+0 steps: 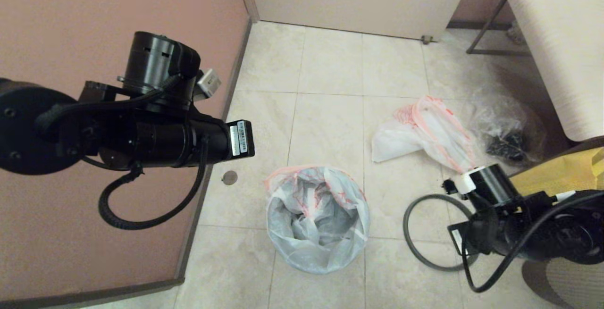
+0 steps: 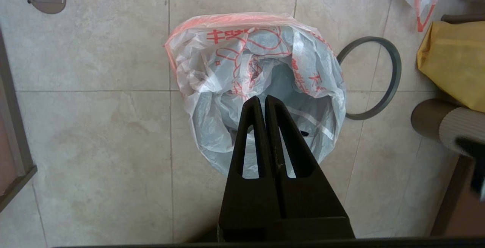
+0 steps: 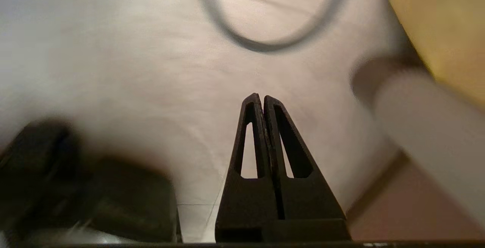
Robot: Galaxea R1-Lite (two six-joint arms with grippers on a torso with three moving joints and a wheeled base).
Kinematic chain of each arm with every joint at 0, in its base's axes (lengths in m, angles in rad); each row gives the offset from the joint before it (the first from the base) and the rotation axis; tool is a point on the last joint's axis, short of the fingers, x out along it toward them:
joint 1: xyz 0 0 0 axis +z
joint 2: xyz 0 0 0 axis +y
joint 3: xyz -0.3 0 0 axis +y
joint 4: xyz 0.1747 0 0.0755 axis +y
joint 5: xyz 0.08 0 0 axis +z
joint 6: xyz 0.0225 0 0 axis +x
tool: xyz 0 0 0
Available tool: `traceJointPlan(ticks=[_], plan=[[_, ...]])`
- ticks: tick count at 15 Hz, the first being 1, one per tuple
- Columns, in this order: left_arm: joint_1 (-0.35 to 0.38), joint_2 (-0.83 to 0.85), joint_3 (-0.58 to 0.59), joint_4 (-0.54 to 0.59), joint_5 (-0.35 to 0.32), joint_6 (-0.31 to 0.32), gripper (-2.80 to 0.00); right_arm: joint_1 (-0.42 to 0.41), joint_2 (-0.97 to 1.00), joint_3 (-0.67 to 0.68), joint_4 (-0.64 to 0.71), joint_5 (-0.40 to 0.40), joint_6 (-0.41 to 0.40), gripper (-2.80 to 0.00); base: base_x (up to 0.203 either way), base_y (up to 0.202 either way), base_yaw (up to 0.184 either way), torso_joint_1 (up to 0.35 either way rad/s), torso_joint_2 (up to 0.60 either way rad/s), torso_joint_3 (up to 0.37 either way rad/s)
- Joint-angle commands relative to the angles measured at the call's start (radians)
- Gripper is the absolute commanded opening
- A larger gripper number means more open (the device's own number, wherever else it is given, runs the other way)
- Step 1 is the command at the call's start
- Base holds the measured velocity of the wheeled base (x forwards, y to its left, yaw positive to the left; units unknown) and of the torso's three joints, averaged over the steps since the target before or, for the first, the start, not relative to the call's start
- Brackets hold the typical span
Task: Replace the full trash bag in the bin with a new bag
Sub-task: Place the trash can ring on the trash can
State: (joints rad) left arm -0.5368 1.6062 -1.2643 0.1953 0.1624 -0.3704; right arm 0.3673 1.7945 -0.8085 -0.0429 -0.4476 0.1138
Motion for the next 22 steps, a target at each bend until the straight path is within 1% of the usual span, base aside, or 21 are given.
traceJointPlan(ticks=[1, 3, 5, 6, 8, 10, 11, 14, 16, 19, 20, 22], plan=[[0.0, 0.002, -0.002, 0.001, 0.002, -0.002, -2.8, -0.113, 0.09, 0.009, -0.049, 0.006, -0.009, -2.8, 0.0, 0.0, 0.0, 0.0, 0.0, 0.0], [-0.002, 0.012, -0.004, 0.001, 0.003, -0.001, -2.8, -0.233, 0.24, 0.002, -0.178, 0.032, -0.07, -2.8, 0.0, 0.0, 0.0, 0.0, 0.0, 0.0], [-0.006, 0.032, -0.004, 0.001, 0.003, -0.001, -2.8, -0.338, 0.38, -0.024, -0.305, 0.066, -0.162, -2.8, 0.0, 0.0, 0.0, 0.0, 0.0, 0.0], [-0.006, 0.04, -0.005, 0.0, 0.003, -0.002, -2.8, -0.375, 0.44, -0.048, -0.352, 0.085, -0.201, -2.8, 0.0, 0.0, 0.0, 0.0, 0.0, 0.0], [-0.006, 0.056, -0.007, -0.003, 0.003, -0.002, -2.8, -0.423, 0.55, -0.151, -0.402, 0.114, -0.238, -2.8, 0.0, 0.0, 0.0, 0.0, 0.0, 0.0], [-0.009, 0.072, -0.015, -0.006, 0.003, -0.002, -2.8, -0.456, 0.627, -0.246, -0.416, 0.173, -0.249, -2.8, 0.0, 0.0, 0.0, 0.0, 0.0, 0.0], [-0.009, 0.083, -0.017, -0.007, 0.003, -0.002, -2.8, -0.467, 0.669, -0.284, -0.416, 0.189, -0.251, -2.8, 0.0, 0.0, 0.0, 0.0, 0.0, 0.0], [-0.012, 0.11, -0.021, -0.008, 0.002, -0.004, -2.8, -0.506, 0.792, -0.415, -0.411, 0.214, -0.258, -2.8, 0.0, 0.0, 0.0, 0.0, 0.0, 0.0], [-0.026, 0.13, -0.021, -0.011, 0.002, -0.005, -2.8, -0.543, 0.866, -0.509, -0.388, 0.254, -0.276, -2.8, 0.0, 0.0, 0.0, 0.0, 0.0, 0.0], [-0.037, 0.157, -0.041, -0.01, 0.002, -0.011, -2.8, -0.584, 0.959, -0.65, -0.342, 0.292, -0.28, -2.8, 0.0, 0.0, 0.0, 0.0, 0.0, 0.0], [-0.037, 0.161, -0.041, -0.01, 0.002, -0.013, -2.8, -0.593, 0.985, -0.689, -0.326, 0.308, -0.276, -2.8, 0.0, 0.0, 0.0, 0.0, 0.0, 0.0], [-0.037, 0.164, -0.042, -0.01, 0.0, -0.015, -2.8, -0.6, 1.016, -0.717, -0.322, 0.324, -0.269, -2.8, 0.0, 0.0, 0.0, 0.0, 0.0, 0.0]])
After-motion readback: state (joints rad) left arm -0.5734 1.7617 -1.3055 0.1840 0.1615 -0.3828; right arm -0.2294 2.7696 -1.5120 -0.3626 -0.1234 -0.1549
